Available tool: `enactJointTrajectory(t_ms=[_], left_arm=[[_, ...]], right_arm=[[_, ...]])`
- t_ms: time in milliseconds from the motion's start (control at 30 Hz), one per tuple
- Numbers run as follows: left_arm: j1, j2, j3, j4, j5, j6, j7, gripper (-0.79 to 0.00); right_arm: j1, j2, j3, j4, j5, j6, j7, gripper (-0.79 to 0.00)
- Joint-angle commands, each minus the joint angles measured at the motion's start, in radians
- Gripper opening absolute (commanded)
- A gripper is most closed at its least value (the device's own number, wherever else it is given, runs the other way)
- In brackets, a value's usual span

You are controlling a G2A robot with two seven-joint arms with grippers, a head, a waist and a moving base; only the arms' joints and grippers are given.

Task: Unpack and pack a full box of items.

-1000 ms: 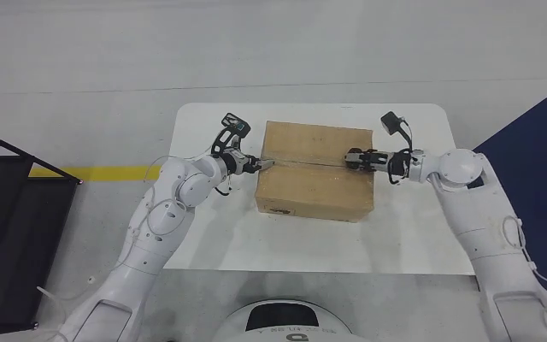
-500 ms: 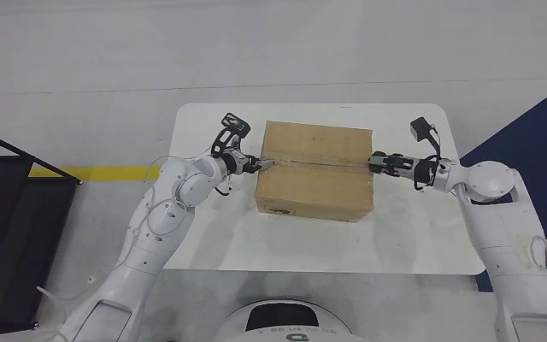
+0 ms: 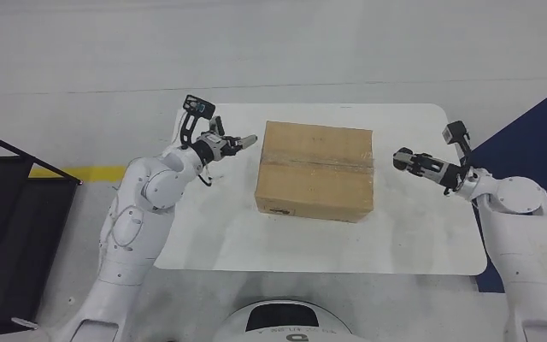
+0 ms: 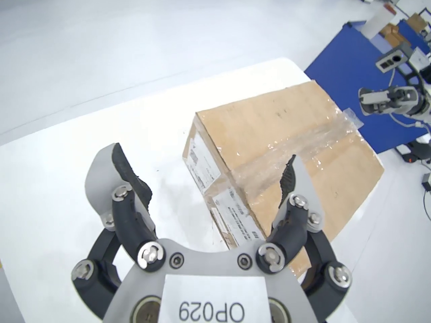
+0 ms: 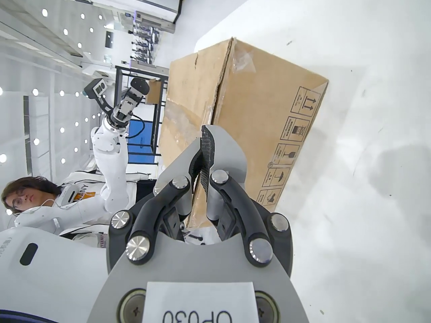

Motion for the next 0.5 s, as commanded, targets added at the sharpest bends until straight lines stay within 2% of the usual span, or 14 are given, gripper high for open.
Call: enactJointTrajectory(t_ms=[0, 33, 67, 100, 133, 167, 200, 367, 467], left_arm=[[0.007, 0.005, -0.058, 0.036, -0.025, 0.041, 0.031, 0.0], [0.012, 0.007, -0.081, 0.051, -0.052, 0.039, 0.037, 0.0], [0.017, 0.011, -0.112, 0.072, -0.082, 0.038, 0.044, 0.0], [0.022, 0.014, -0.142, 0.094, -0.109, 0.04, 0.049, 0.0], [0.022, 0.014, -0.142, 0.094, -0.109, 0.04, 0.049, 0.0], [0.022, 0.014, -0.142, 0.094, -0.109, 0.04, 0.049, 0.0], [0.023, 0.014, -0.152, 0.096, -0.116, 0.04, 0.05, 0.0], [0.022, 0.014, -0.142, 0.094, -0.108, 0.04, 0.049, 0.0], [0.022, 0.014, -0.142, 0.094, -0.109, 0.04, 0.049, 0.0]], right_arm=[[-0.031, 0.0, 0.021, 0.003, 0.052, -0.076, -0.003, -0.656], [-0.047, 0.001, 0.032, 0.006, 0.068, -0.099, -0.011, -0.659], [-0.062, 0.0, 0.041, 0.007, 0.085, -0.127, -0.022, -0.622], [-0.078, 0.0, 0.048, 0.008, 0.103, -0.156, -0.028, -0.428], [-0.093, -0.001, 0.051, 0.015, 0.125, -0.18, -0.031, 0.0], [-0.097, -0.002, 0.052, 0.019, 0.132, -0.186, -0.033, 0.0], [-0.091, -0.001, 0.051, 0.015, 0.121, -0.174, -0.032, -0.533], [-0.097, -0.002, 0.052, 0.019, 0.132, -0.186, -0.033, -0.239], [-0.097, -0.002, 0.052, 0.019, 0.132, -0.185, -0.033, -0.115]])
